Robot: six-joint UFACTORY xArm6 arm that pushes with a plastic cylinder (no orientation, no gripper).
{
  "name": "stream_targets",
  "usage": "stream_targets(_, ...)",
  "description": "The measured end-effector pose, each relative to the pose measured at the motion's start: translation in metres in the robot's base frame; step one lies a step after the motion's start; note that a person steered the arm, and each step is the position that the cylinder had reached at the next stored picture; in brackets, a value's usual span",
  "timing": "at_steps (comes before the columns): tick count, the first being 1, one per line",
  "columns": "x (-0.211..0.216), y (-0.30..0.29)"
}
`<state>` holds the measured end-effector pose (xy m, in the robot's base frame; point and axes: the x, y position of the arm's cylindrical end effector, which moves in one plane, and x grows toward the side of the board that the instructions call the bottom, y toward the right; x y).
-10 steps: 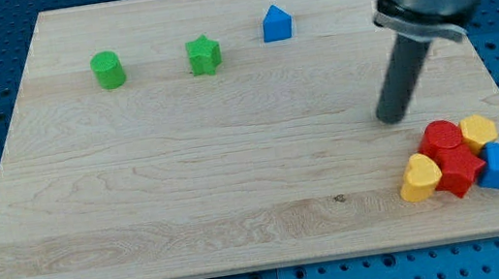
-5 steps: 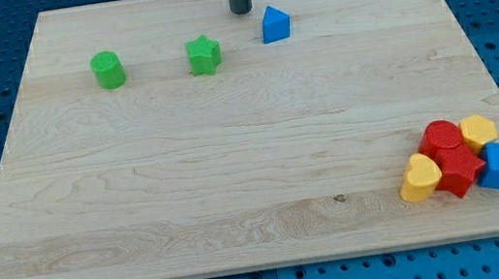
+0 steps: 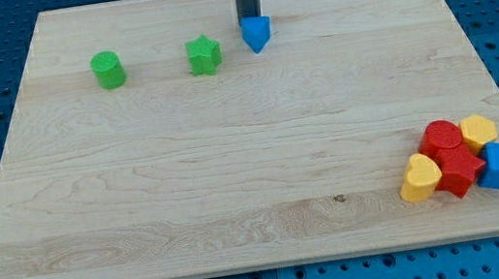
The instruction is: Bring the triangle at the top left side of the heart
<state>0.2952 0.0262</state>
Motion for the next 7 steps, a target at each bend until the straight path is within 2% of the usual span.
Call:
stream_targets(2,0.111,0.097)
stream_targets(3,0.091,0.097)
stream_targets(4,0.032,0.072)
stream_targets(5,-0.002,0.030)
stream_targets(6,0.025,-0.004)
stream_targets(7,0.079,0.003)
